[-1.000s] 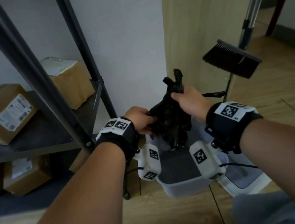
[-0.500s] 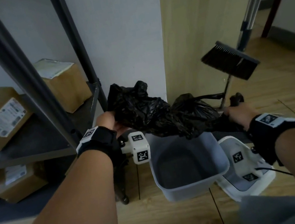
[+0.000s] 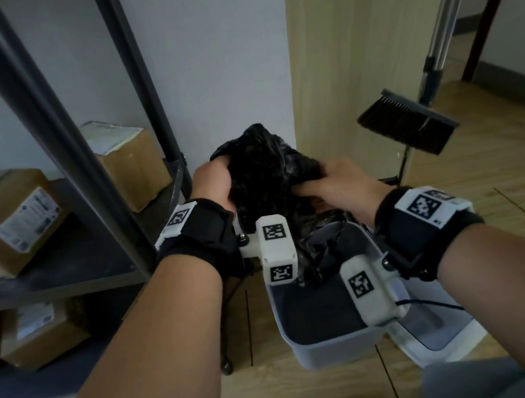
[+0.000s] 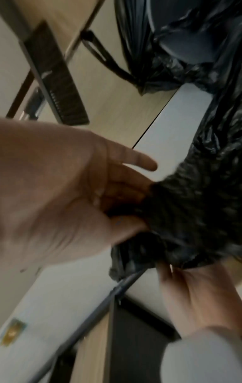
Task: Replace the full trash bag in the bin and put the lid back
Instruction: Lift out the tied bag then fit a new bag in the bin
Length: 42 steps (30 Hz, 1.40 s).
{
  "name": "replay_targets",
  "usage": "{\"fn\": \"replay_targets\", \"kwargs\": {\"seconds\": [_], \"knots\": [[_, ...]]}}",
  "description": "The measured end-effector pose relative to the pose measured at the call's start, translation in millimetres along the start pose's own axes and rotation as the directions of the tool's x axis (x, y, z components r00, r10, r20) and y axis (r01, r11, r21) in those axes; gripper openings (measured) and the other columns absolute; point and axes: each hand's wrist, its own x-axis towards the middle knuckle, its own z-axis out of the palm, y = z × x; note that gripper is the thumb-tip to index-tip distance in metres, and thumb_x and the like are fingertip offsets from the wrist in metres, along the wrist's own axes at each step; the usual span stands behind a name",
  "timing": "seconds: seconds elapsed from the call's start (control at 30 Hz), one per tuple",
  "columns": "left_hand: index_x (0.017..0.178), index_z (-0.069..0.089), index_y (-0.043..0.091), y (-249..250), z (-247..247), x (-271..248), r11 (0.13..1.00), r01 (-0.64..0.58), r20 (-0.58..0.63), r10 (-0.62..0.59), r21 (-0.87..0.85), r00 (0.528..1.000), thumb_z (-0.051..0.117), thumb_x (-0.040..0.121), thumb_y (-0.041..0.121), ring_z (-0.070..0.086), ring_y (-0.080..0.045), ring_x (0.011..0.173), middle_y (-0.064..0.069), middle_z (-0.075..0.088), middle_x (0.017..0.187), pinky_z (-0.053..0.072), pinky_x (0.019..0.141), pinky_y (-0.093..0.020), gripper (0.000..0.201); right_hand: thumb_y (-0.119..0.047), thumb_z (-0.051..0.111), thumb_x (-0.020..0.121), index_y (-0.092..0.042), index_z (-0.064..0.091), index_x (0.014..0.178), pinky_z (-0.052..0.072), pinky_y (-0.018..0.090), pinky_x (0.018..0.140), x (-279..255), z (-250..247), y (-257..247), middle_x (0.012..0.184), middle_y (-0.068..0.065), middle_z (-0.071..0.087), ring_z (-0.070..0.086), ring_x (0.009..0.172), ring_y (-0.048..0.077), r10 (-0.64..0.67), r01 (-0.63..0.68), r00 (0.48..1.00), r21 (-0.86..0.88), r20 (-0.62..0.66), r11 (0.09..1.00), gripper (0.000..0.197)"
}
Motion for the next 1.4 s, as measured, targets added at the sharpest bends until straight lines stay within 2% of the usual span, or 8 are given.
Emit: {"fn": "replay_targets", "kwargs": {"seconds": [0.3, 0.53, 0.63, 0.83, 1.0, 1.13, 1.27, 1.4], "knots": [[0.108, 0.068, 0.012, 0.5, -54.2, 33.0, 0.988, -0.076, -0.197, 0.102, 0.137, 0.975, 0.058, 0.075, 0.038, 0.065, -0.032, 0.103, -0.013, 0.069, 0.111, 0.05, 0.098, -0.046, 0.043, -0.023, 0.049, 0.098, -0.011, 0.063, 0.096, 0.037, 0.019, 0.042, -0.5, -45.7, 2.0, 0.057, -0.001, 0.037, 0.036, 0.046, 0.012, 0.139, -0.02, 0.928, 0.329, -0.344, 0.944, 0.019], [0.122, 0.06, 0.006, 9.6, -24.6, -8.6, 0.998, -0.01, -0.042, 0.007, -0.064, 0.999, 0.05, 0.094, 0.029, 0.066, -0.028, 0.103, -0.014, 0.067, 0.118, 0.055, 0.086, -0.037, 0.038, -0.048, 0.075, 0.073, -0.03, 0.052, 0.127, 0.056, 0.031, 0.073, -16.1, -13.9, 3.9, 0.114, 0.001, 0.069, 0.072, 0.095, 0.02, 0.204, -0.191, 0.931, -0.072, 0.301, 0.979, 0.062], [0.121, 0.06, 0.007, 8.9, -15.5, -11.8, 0.993, 0.011, 0.036, -0.006, -0.119, 0.999, 0.048, 0.096, 0.028, 0.066, -0.028, 0.101, -0.014, 0.068, 0.113, 0.055, 0.079, -0.034, 0.034, -0.013, 0.066, 0.086, -0.016, 0.066, 0.092, 0.045, 0.017, 0.046, -12.9, -3.3, 4.6, 0.077, 0.004, 0.068, 0.062, 0.057, 0.01, 0.135, -0.117, 0.986, -0.168, 0.097, 0.979, 0.006], [0.104, 0.066, 0.012, 9.7, -50.1, 19.2, 0.994, -0.029, -0.092, 0.019, -0.106, 0.996, 0.054, 0.09, 0.032, 0.064, -0.03, 0.11, -0.013, 0.068, 0.115, 0.053, 0.087, -0.039, 0.028, -0.013, 0.047, 0.096, -0.02, 0.05, 0.082, 0.037, 0.014, 0.034, -0.3, -37.8, 9.4, 0.078, 0.001, 0.059, 0.058, 0.038, 0.002, 0.206, -0.147, 0.94, 0.222, -0.272, 0.964, 0.016], [0.126, 0.061, 0.018, -5.5, -41.4, -14.2, 0.981, 0.093, 0.367, -0.151, 0.172, 0.918, 0.076, 0.069, 0.05, 0.061, -0.024, 0.118, -0.007, 0.066, 0.127, 0.043, 0.105, -0.044, 0.067, -0.01, 0.033, 0.102, -0.007, 0.051, 0.088, 0.053, 0.022, 0.041, -2.2, -39.4, -2.4, 0.064, 0.009, 0.072, 0.068, 0.044, 0.015, 0.245, -0.071, 0.95, 0.629, -0.195, 0.774, 0.024], [0.128, 0.055, 0.026, -22.2, -31.1, -33.2, 0.713, -0.015, 0.381, -0.356, 0.701, 0.853, 0.078, 0.072, 0.031, 0.055, -0.026, 0.123, -0.003, 0.06, 0.134, 0.04, 0.11, -0.047, 0.061, -0.011, 0.036, 0.102, -0.001, 0.051, 0.106, 0.056, 0.024, 0.048, 2.6, -43.8, 1.2, 0.076, 0.011, 0.07, 0.07, 0.051, 0.016, 0.293, -0.032, 0.919, 0.689, -0.265, 0.724, 0.018], [0.123, 0.057, 0.005, -22.7, -18.0, -30.7, 0.92, 0.11, 0.352, -0.251, 0.375, 0.902, 0.051, 0.097, 0.014, 0.063, -0.029, 0.097, -0.015, 0.061, 0.126, 0.052, 0.086, -0.041, 0.029, -0.053, 0.07, 0.075, -0.011, 0.05, 0.127, 0.056, 0.039, 0.087, 3.7, -43.1, 32.1, 0.115, 0.008, 0.064, 0.066, 0.098, 0.025, 0.334, -0.203, 0.913, 0.449, -0.233, 0.87, 0.069], [0.124, 0.057, 0.005, -18.3, -17.0, -26.3, 0.971, 0.226, 0.359, -0.238, 0.077, 0.902, 0.041, 0.1, 0.021, 0.062, -0.026, 0.1, -0.011, 0.06, 0.127, 0.049, 0.08, -0.039, 0.033, -0.059, 0.079, 0.06, -0.025, 0.054, 0.135, 0.047, 0.043, 0.102, -5.8, -25.9, 67.8, 0.134, 0.0, 0.062, 0.06, 0.121, 0.024, 0.412, -0.451, 0.892, 0.293, 0.188, 0.843, 0.086]]}}
